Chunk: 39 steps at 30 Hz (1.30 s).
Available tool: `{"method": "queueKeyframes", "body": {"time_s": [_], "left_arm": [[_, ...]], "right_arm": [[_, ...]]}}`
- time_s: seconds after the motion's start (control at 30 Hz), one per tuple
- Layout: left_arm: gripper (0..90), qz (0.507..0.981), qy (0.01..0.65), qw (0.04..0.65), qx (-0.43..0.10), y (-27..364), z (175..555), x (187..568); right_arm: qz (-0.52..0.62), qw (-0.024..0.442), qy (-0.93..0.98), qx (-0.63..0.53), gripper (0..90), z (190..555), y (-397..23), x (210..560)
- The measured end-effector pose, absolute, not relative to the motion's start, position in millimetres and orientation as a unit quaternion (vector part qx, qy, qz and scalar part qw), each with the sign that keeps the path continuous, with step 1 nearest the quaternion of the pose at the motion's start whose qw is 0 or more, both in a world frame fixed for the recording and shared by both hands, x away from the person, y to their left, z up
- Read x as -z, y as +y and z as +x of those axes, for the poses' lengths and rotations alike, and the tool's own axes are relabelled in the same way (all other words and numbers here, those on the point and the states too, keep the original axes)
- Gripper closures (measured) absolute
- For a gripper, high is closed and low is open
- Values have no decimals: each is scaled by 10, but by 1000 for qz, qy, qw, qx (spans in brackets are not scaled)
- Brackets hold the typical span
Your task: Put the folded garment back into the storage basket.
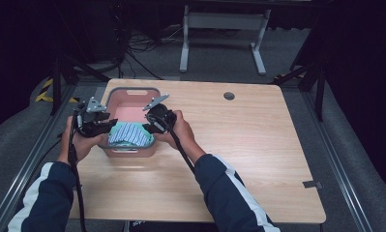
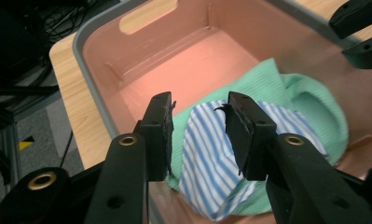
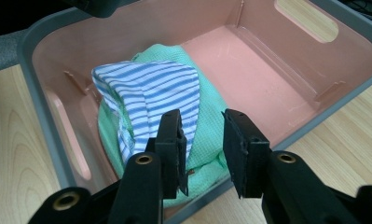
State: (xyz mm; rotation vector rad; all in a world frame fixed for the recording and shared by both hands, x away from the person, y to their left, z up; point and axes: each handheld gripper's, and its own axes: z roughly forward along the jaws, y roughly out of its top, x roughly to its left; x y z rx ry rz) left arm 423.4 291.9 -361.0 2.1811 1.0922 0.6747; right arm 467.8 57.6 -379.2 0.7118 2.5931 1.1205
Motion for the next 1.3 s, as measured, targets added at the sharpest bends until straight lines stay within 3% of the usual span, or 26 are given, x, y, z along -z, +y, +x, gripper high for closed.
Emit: {"method": "queueKeyframes", "body": {"time_s": [0.37,0.9,1.3], "left_arm": [[596,823,391,323,-256,2724,4090,3569],[513,825,361,353,-255,2412,3872,3498],[402,837,333,363,-239,2129,3708,3542]], "right_arm": [[234,127,887,-377,646,4593,419,3739],[227,155,891,-361,525,4455,112,3637],[227,182,894,-341,391,4318,-215,3628]]}}
